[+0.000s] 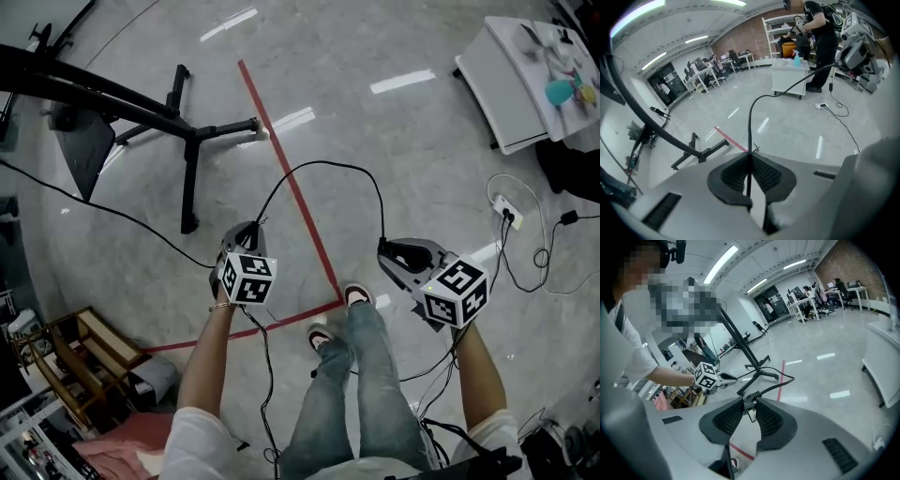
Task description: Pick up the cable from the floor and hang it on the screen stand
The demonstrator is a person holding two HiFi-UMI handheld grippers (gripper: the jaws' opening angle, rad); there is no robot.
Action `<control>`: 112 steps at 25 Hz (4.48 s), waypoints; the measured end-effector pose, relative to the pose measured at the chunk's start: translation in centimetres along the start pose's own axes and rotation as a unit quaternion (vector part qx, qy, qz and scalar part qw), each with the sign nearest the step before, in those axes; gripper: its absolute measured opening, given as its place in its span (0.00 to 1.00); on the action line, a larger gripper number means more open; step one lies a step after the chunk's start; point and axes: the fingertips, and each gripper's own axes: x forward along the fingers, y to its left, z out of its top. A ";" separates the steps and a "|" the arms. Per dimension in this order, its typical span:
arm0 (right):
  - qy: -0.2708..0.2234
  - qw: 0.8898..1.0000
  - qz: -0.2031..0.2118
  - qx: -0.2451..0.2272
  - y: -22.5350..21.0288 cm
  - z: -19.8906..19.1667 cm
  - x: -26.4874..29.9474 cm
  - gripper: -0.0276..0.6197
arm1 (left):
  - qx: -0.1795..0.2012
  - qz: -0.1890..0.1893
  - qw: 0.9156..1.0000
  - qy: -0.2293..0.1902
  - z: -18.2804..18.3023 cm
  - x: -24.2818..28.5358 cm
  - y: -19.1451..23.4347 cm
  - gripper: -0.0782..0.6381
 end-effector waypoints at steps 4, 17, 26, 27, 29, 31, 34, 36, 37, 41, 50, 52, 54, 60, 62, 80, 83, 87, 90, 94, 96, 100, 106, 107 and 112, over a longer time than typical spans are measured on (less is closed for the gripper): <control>0.005 1.000 -0.023 -0.009 0.9 0.8 1.3 0.20 | -0.053 -0.011 0.998 -0.035 0.8 -4.6 -1.2 0.15; -0.061 0.998 -0.003 -0.022 12.6 8.1 0.7 0.20 | -0.212 -0.002 0.968 -0.135 2.9 -22.2 -1.9 0.14; -0.097 0.988 0.039 -0.118 23.2 13.8 -3.7 0.20 | -0.306 0.041 0.929 -0.206 4.0 -34.8 0.7 0.14; -0.100 0.985 0.045 -0.134 24.5 14.7 -4.2 0.20 | -0.313 0.045 0.924 -0.214 4.1 -36.1 1.1 0.14; -0.106 0.978 0.055 -0.170 27.2 16.5 -5.3 0.20 | -0.321 0.051 0.917 -0.232 4.3 -38.8 1.9 0.14; -0.116 0.970 0.062 -0.207 29.7 18.3 -6.3 0.20 | -0.321 0.052 0.911 -0.254 4.5 -41.5 2.6 0.14; -0.140 0.956 0.073 -0.246 33.5 20.0 -8.0 0.20 | -0.307 0.053 0.907 -0.282 4.4 -45.5 2.8 0.14; -0.160 0.948 0.075 -0.264 35.5 20.7 -9.4 0.20 | -0.290 0.061 0.906 -0.302 4.6 -48.0 2.8 0.14; -0.171 0.944 0.075 -0.271 36.3 21.0 -10.1 0.20 | -0.283 0.066 0.904 -0.314 4.8 -49.1 2.9 0.14; -0.202 0.930 0.078 -0.296 39.7 22.3 -11.9 0.20 | -0.269 0.088 0.890 -0.358 5.6 -53.8 4.1 0.14; -0.271 0.886 0.104 -0.362 48.7 27.7 -15.0 0.20 | -0.234 0.154 0.852 -0.441 8.3 -64.1 8.6 0.14; -0.287 0.875 0.111 -0.374 50.6 29.2 -15.7 0.20 | -0.235 0.170 0.841 -0.456 8.9 -66.3 9.7 0.14; -0.305 0.862 0.122 -0.387 52.6 31.0 -16.3 0.20 | -0.234 0.190 0.830 -0.469 9.4 -68.4 11.1 0.14; -0.345 0.827 0.160 -0.415 57.6 35.2 -18.4 0.20 | -0.214 0.246 0.801 -0.502 10.9 -74.5 14.0 0.14; -0.358 0.816 0.170 -0.421 59.2 36.5 -19.1 0.20 | -0.204 0.263 0.791 -0.513 11.4 -76.6 14.9 0.14; -0.454 0.740 0.211 -0.450 70.5 46.7 -24.9 0.20 | -0.193 0.378 0.721 -0.548 14.7 -90.5 22.7 0.14; -0.466 0.729 0.217 -0.451 71.8 47.8 -25.4 0.20 | -0.178 0.398 0.714 -0.548 15.6 -92.3 23.5 0.14; -0.482 0.713 0.219 -0.460 73.2 49.4 -26.7 0.20 | -0.166 0.418 0.703 -0.551 16.6 -94.7 24.3 0.14; -0.492 0.704 0.217 -0.465 74.3 51.1 -27.9 0.20 | -0.167 0.432 0.696 -0.549 17.0 -96.5 25.6 0.14; -0.501 0.700 0.218 -0.460 75.5 54.0 -29.1 0.20 | -0.169 0.460 0.685 -0.539 17.3 -98.4 27.9 0.14; -0.503 0.701 0.222 -0.454 76.2 55.3 -29.1 0.20 | -0.174 0.471 0.681 -0.534 17.3 -99.1 29.2 0.14; -0.504 0.703 0.229 -0.447 77.2 57.5 -28.9 0.20 | -0.191 0.484 0.674 -0.524 17.4 -99.8 31.7 0.14; -0.490 0.718 0.236 -0.434 77.9 59.8 -27.0 0.19 | -0.221 0.482 0.676 -0.512 18.3 -99.5 34.8 0.14; -0.487 0.722 0.236 -0.432 77.8 60.2 -26.6 0.20 | -0.224 0.483 0.678 -0.508 18.4 -99.3 35.4 0.14; -0.476 0.745 0.229 -0.406 76.1 62.3 -24.0 0.20 | -0.230 0.485 0.695 -0.478 19.1 -97.6 38.2 0.14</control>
